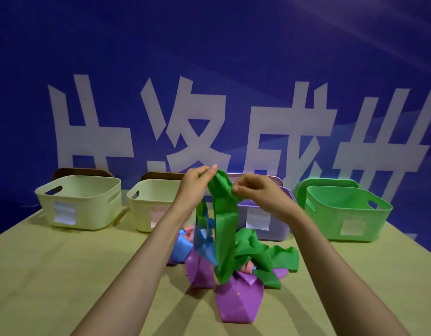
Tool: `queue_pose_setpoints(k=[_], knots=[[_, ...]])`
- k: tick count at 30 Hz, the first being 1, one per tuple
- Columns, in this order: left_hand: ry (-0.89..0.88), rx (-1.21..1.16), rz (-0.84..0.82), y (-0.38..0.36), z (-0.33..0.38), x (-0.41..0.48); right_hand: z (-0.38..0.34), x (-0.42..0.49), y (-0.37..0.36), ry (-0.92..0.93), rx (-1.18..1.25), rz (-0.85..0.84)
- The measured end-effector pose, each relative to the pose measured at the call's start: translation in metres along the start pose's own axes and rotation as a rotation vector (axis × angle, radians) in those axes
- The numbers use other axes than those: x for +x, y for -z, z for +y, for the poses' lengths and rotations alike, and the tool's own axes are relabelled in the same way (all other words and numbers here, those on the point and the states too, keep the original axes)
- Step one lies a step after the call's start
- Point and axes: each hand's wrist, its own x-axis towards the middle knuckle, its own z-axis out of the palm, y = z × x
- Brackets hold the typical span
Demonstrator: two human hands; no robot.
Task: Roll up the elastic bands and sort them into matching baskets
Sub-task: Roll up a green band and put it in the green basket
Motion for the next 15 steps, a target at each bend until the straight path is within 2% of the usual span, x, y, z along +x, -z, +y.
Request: queue_pose_setpoints(k=[2,5,7,9,11,15], knots=[[-0.017,0.075,0.037,0.0,-0.004,0.001,0.001,-0.001,0.002,-0.002,0.047,0.023],[-0.042,0.2,0.107,-0.004,-0.006,0.0,0.001,-0.002,-0.001,-0.027,0.269,-0.071],[-0.049,0.157,0.021,-0.008,0.002,-0.007,0.001,-0.002,-0.007,-0.098,0.385,-0.08],[-0.042,0.07,-0.098,-0.01,0.009,-0.015,0.004,-0.002,-0.007,-0.15,0.319,-0.085],[-0.031,0.057,-0.108,-0.009,0.007,-0.018,0.007,-0.002,-0.005,-0.114,0.239,-0.097],[0.024,0.095,-0.195,-0.001,0.004,-0.023,0.008,-0.001,0.006,-0.056,0.229,0.064]])
